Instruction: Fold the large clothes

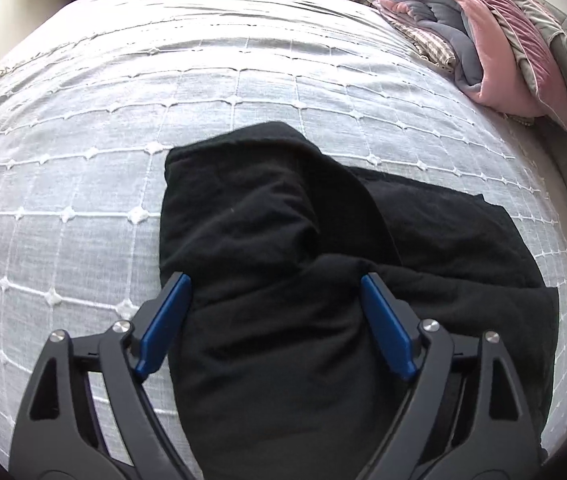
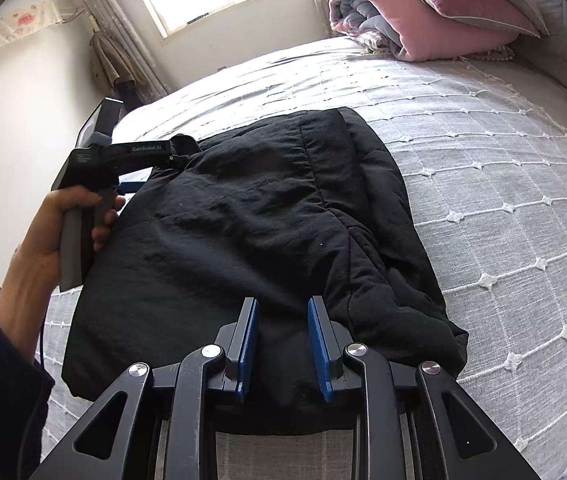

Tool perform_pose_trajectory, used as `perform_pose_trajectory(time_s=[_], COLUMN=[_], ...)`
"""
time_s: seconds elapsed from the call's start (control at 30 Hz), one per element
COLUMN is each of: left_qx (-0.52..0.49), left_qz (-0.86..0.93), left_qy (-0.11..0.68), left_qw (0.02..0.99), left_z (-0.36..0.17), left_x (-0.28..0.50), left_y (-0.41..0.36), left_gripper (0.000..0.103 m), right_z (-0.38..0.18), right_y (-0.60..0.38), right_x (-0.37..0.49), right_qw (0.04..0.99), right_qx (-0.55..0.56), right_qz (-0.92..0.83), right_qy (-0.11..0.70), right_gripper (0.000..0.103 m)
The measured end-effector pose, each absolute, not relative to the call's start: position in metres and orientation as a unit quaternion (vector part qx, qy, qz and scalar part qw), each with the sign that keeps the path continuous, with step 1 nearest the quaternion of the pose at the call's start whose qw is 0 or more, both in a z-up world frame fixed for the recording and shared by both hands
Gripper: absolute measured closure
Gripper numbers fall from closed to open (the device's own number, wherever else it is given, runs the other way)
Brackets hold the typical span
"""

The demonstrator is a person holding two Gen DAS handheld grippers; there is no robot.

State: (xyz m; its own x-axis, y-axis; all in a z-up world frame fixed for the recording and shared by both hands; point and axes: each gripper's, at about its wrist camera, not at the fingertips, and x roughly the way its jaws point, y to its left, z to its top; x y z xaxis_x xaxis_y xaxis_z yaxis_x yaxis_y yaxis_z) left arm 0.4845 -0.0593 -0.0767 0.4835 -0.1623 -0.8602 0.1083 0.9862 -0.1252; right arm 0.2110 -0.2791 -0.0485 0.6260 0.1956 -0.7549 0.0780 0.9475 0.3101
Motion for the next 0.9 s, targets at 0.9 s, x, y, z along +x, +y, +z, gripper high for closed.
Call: perform_pose_trajectory(time_s=[0.9], left_qx=[-0.157], left_qz=[-0.187], left_qy=[0.477], left_qw=[0.844], left_z=[-0.081], left_x=[0.259], left_y=[-0.028], left_gripper=[0.016], right_z=[-0.055], right_y=[-0.256], right_x=[0.218], right_qw=[0.923], right_qx=[-0.005], right_qz=[0.048], right_qy=[0.382], right_gripper=[0.060])
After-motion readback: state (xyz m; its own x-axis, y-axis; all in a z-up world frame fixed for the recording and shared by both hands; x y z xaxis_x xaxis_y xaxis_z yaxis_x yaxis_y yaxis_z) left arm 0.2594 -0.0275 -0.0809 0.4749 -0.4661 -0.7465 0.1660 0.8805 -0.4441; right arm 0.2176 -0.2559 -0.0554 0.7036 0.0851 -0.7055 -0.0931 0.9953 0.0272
